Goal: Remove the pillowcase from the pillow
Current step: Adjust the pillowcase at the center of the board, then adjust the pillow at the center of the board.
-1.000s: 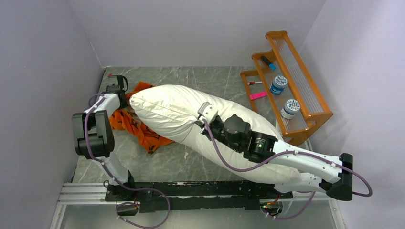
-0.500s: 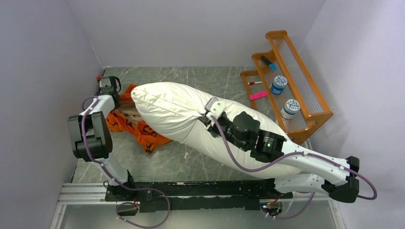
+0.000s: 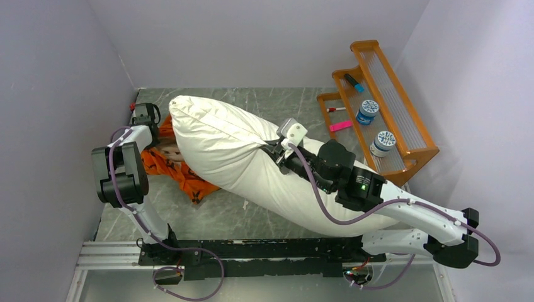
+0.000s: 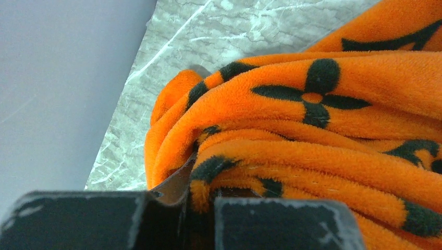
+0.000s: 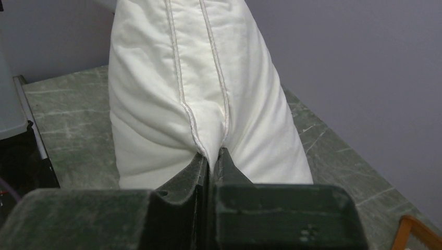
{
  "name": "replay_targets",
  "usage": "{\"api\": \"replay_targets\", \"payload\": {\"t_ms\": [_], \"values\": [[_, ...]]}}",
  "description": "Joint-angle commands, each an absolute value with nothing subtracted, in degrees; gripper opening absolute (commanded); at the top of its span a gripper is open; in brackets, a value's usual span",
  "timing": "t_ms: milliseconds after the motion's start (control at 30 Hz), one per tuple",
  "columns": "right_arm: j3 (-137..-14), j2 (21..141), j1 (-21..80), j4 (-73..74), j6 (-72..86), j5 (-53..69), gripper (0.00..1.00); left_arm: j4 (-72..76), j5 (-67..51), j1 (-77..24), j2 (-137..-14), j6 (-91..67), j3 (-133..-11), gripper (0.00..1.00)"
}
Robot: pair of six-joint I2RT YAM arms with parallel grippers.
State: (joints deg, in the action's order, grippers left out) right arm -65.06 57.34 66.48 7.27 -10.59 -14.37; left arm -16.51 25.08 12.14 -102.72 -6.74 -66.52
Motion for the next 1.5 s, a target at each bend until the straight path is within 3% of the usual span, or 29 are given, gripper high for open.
{"api": "replay_targets", "payload": {"t_ms": [0,300,500,733,933,1100,1467], "values": [[-72.91,55.90,66.67,-10.76,-11.13,-15.72,0.00,-13.89,24.18,12.51,-100.61,-7.26,-66.50,0.05],[-78.61,60.69,66.58,-16.59,-17.21,-28.28,0.00,-14.30,30.69,12.71,-99.52,-9.84,-66.01,0.05],[-81.54,64.38,66.10,-22.61,-21.59,-35.25,0.00,-13.71,37.73,12.74,-90.87,-8.87,-64.85,0.05],[-84.46,69.50,63.44,-23.03,-24.42,-36.28,0.00,-13.21,37.86,12.74,-79.34,-5.86,-65.53,0.05],[-84.97,73.63,57.40,-17.10,-17.44,-29.99,0.00,-16.29,35.35,11.26,-71.76,-3.37,-67.17,0.05],[-85.11,78.84,52.54,-13.10,-12.13,-22.18,0.00,-16.24,41.30,5.47,-69.56,-0.73,-66.19,0.05],[-90.34,95.30,48.91,-8.22,-1.25,-1.46,0.00,-13.94,35.53,0.39,-65.36,-6.51,-56.40,0.09]]}}
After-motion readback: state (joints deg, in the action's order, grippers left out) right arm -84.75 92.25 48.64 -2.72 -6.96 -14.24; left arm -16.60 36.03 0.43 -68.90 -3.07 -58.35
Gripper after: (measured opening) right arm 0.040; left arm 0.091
